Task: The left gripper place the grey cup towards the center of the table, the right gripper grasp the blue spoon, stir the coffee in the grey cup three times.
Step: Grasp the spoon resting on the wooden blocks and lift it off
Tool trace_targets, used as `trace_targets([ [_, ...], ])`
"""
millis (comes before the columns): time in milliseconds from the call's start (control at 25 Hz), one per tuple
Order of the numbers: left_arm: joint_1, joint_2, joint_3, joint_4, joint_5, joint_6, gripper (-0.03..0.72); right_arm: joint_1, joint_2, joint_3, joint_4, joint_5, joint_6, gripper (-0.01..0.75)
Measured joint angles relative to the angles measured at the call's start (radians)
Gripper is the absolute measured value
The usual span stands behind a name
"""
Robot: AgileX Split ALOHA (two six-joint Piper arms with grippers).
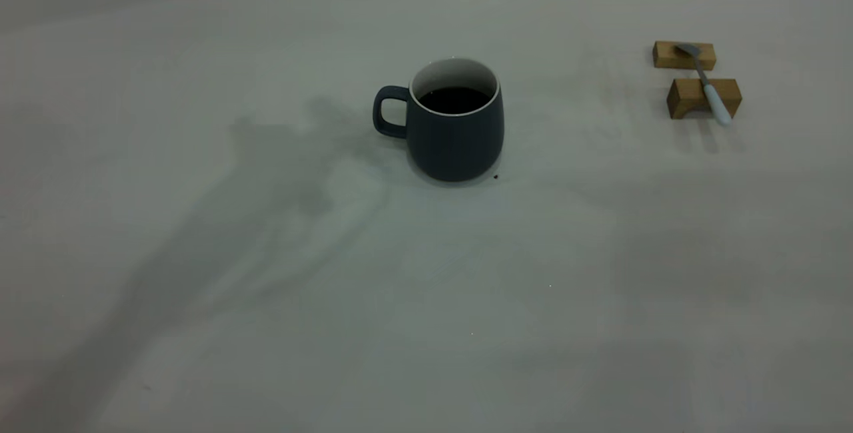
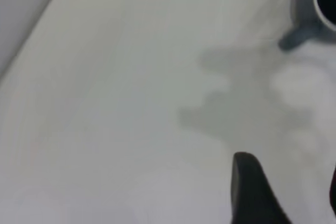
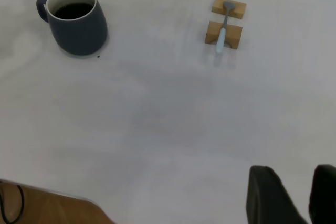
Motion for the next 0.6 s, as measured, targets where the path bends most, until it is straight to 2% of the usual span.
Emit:
trace_targets([
  [240, 0.000, -0.133, 0.000, 0.068, 0.264, -0.164, 0.342, 0.000, 0.000, 0.000, 0.000, 0.000, 0.000, 0.240],
  [440, 0.000, -0.260, 0.033, 0.078, 0.264, -0.286, 0.305, 0.000, 0.000, 0.000, 0.000, 0.000, 0.000, 0.240],
  [600, 0.000, -0.436, 0.156, 0.075, 0.264, -0.379, 0.285, 0.000, -0.001, 0.000, 0.000, 0.000, 0.000, 0.240],
])
